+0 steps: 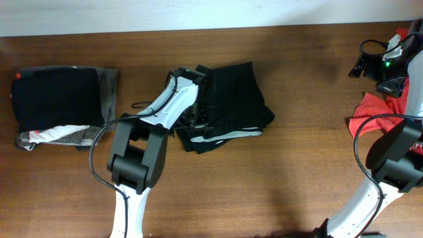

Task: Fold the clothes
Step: 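Grasp the folded black shorts' edge with the left gripper, then carry the shorts left and place them on the folded stack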

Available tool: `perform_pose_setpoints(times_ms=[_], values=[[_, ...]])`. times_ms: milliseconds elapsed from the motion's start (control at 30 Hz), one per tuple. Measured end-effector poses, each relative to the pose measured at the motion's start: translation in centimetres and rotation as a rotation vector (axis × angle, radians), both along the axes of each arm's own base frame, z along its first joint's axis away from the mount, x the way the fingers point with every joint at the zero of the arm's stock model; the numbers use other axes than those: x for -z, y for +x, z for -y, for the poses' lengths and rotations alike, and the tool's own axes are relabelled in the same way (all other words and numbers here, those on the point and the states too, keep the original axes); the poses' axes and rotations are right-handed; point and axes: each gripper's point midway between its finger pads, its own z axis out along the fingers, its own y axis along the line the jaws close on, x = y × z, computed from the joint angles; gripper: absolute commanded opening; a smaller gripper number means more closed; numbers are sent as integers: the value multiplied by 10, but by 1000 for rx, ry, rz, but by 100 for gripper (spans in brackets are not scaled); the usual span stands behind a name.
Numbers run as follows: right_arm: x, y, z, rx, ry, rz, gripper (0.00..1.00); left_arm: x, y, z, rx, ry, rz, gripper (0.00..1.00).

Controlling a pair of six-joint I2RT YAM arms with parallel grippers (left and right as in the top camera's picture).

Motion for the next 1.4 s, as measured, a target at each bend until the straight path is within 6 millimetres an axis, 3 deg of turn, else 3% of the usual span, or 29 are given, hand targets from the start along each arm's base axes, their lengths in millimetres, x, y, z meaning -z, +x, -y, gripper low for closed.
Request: perform_pose_setpoints(times_ms=[100,167,300,467,567,600,800,1000,1200,1400], values=[[0,0,0,0,0,0,99,3,-1,0,-8,-29,14,99],[0,0,0,0,0,0,99,4,-1,1,-16,-48,22,91],[0,0,0,0,0,0,99,7,-2,10,-24,-108,21,59],[0,0,0,0,0,0,99,8,-1,20,-20,-147,23,33],[0,0,0,0,0,0,99,7,-3,25,-13,-169,17,3],[0,0,0,0,0,0,99,7,-3,26,-9,-172,16,0],[0,0,0,0,0,0,99,5,-3,23,32,-149,17,0],[0,0,0,0,0,0,99,1,-4,-11,59,4,-6,0],[0,0,0,1,0,0,99,-16,32,-43,157,82,76,0],[0,0,0,0,0,0,99,-55,67,-56,249,83,187,0]])
